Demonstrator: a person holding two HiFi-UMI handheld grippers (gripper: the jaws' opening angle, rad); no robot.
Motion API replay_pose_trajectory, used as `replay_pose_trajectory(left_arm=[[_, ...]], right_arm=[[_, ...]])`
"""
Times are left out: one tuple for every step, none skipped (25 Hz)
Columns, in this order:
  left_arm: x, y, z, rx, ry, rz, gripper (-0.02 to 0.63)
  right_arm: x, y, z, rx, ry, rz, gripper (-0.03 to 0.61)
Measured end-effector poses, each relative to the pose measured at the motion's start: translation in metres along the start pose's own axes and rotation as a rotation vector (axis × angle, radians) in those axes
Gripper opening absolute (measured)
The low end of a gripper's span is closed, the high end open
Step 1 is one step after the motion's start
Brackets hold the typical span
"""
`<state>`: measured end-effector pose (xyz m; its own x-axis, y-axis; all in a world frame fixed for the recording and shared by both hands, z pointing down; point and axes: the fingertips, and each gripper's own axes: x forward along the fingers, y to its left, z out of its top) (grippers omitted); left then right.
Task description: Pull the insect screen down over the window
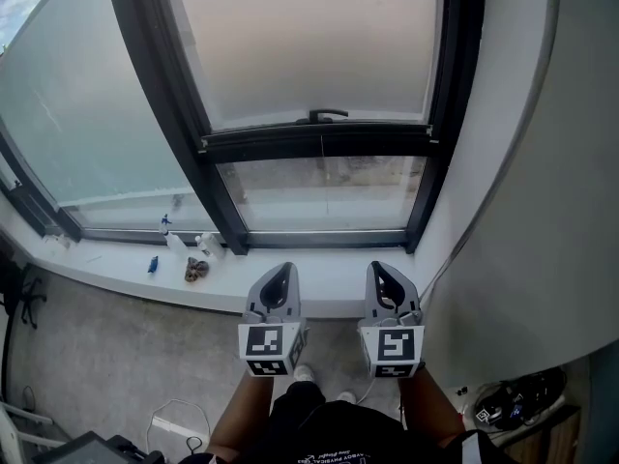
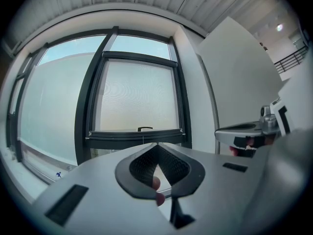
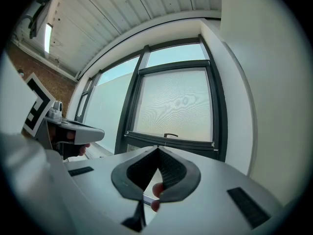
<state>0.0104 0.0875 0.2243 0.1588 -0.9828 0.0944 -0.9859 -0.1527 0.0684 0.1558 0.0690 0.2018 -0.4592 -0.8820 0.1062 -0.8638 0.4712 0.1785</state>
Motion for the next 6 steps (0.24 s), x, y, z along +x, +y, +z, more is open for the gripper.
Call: replay_pose_trajectory(left_arm=[[0.0003, -0.0013, -0.0013, 0.002, 0.001, -0.001, 0.003], [0.0012, -0.0025, -0.002, 0.005, 0.002, -0.004, 0.003], [0.0024, -0.0035, -0.0023, 0.008, 0.002, -0.006, 0.003], [0.0038, -0.0043, -0.0024, 0.011, 0.001, -0.009, 0.003], [0.0053, -0.0049, -0.0025, 0.013, 0.001, -0.012, 0.003], [0.0067, -0.0054, -0.0026, 0.016, 0.001, -0.015, 0.003]], right_arm=[[-0.0004, -0.0009, -0.002, 0.001, 0.002, -0.001, 0.003], [-0.0002, -0.0021, -0.0033, 0.001, 0.003, -0.003, 0.003], [0.0005, -0.0034, -0.0038, 0.002, 0.002, -0.004, 0.003], [0.0014, -0.0043, -0.004, 0.002, 0.0, -0.006, 0.003], [0.0024, -0.0051, -0.004, 0.003, -0.001, -0.007, 0.003], [0.0035, -0.0056, -0.004, 0.003, -0.003, -0.008, 0.003]])
